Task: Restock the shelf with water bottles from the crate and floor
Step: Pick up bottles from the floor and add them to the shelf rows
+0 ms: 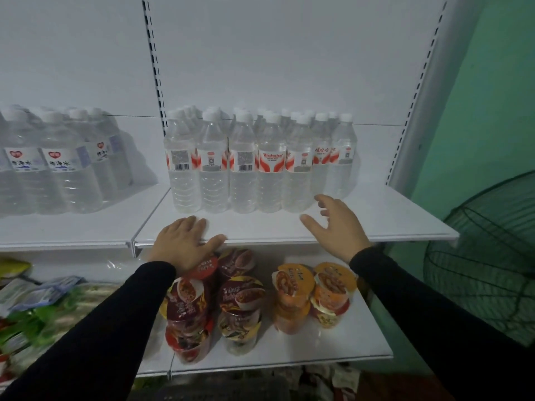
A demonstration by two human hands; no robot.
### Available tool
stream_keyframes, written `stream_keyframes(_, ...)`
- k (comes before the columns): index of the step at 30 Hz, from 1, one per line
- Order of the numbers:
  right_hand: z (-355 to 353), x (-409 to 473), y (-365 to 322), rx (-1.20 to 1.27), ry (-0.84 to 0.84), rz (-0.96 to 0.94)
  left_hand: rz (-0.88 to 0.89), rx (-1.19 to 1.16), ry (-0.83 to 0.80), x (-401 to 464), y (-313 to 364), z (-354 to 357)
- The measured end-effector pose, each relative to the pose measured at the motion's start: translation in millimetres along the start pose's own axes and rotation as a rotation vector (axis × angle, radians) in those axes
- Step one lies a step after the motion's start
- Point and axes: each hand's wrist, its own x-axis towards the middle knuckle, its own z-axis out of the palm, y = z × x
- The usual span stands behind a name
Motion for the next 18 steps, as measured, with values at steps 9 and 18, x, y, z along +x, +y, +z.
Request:
stream_keyframes(9, -52, -146, 37, -0.260, 0.008, -0.069, 0.088, -0.271, 0.164, -21, 29, -11)
stream_keyframes(18, -71, -273, 112, -0.326, -0.053, 0.104, 0.521, -0.456, 0.090, -130, 168, 48)
